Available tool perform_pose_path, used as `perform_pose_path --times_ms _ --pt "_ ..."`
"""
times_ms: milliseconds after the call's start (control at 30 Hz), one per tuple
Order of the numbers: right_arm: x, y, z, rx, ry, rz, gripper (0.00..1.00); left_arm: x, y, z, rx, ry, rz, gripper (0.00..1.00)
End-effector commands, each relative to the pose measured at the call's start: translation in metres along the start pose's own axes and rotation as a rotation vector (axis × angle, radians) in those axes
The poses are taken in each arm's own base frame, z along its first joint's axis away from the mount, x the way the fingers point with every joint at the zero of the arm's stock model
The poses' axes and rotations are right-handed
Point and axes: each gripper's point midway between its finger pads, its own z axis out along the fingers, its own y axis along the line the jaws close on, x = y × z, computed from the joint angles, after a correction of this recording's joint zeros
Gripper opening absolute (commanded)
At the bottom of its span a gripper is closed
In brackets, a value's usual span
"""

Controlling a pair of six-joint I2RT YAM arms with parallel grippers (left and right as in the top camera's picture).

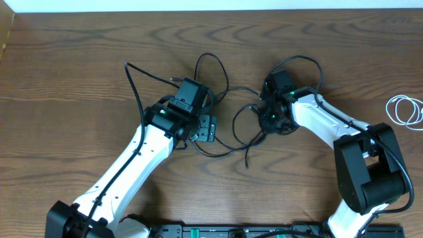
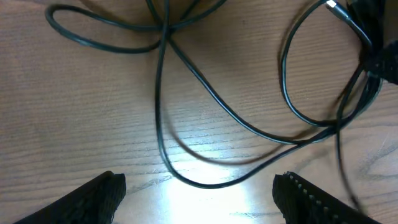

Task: Untangle cables
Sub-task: 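Grasp a black cable strand with the right gripper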

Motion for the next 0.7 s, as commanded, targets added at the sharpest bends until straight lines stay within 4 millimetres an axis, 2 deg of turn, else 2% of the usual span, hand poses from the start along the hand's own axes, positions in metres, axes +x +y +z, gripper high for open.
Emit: perform_pose_path --times_ms 0,67,133,200,233,267,300,333,367,400,433,467,533,567,600,633,667 --pt "0.003 -0.004 0.004 0.031 0.009 0.024 0.01 -0.005 0.0 -0.002 -0.003 -0.013 -0.005 0.81" --pt "0.001 -0.003 0.001 0.03 0.003 0.023 0.01 -0.005 0.0 -0.002 -0.004 -0.012 -0.005 0.81" --pt "-0.003 -0.002 -0.012 0.028 -0.01 0.021 0.01 -0.005 0.0 -0.002 -0.004 -0.012 -0.005 0.81" --pt "-0.016 0.005 -0.04 0.016 -0.048 0.007 0.01 -0.005 0.0 -0.002 -0.003 -0.012 -0.005 0.81" --pt "-0.024 0.02 -0.07 -0.041 -0.075 -0.025 0.01 -0.005 0.0 -0.002 -0.003 -0.012 -0.005 0.81" --pt "-0.026 0.038 -0.091 -0.13 -0.092 -0.074 0.01 -0.005 0.0 -0.002 -0.003 -0.012 -0.005 0.81" --pt "-0.023 0.067 -0.112 -0.285 -0.11 -0.178 0.01 -0.005 0.0 -0.002 -0.003 -0.012 -0.005 0.81" --pt "-0.019 0.081 -0.123 -0.37 -0.12 -0.235 0.01 -0.005 0.0 -0.002 -0.003 -0.012 -0.005 0.81" --pt "-0.015 0.086 -0.13 -0.395 -0.129 -0.295 0.01 -0.005 0.0 -0.002 -0.003 -0.012 -0.005 0.81" --pt "-0.016 0.079 -0.128 -0.356 -0.132 -0.303 0.01 -0.005 0.0 -0.002 -0.003 -0.013 -0.005 0.81" --pt "-0.02 0.064 -0.123 -0.262 -0.136 -0.281 0.01 -0.005 0.0 -0.002 -0.003 -0.013 -0.005 0.81" --pt "-0.028 0.03 -0.117 -0.064 -0.149 -0.169 0.01 -0.005 0.0 -0.002 -0.003 -0.013 -0.005 0.81" --pt "-0.03 0.02 -0.117 -0.01 -0.157 -0.142 0.01 -0.005 0.0 -0.002 -0.003 -0.013 -0.005 0.81" --pt "-0.022 0.041 -0.117 -0.123 -0.134 -0.275 0.01 -0.005 0.0 -0.002 -0.003 -0.013 -0.005 0.81" --pt "-0.003 0.071 -0.123 -0.31 -0.109 -0.511 0.01 -0.005 0.0 -0.002 -0.003 -0.013 -0.005 0.81" --pt "0.005 0.077 -0.125 -0.358 -0.094 -0.562 0.01 -0.005 0.0 -0.002 -0.003 -0.013 -0.005 0.81" --pt "0.007 0.072 -0.124 -0.339 -0.08 -0.555 0.01 -0.005 0.0 -0.002 -0.003 -0.013 -0.005 0.81"
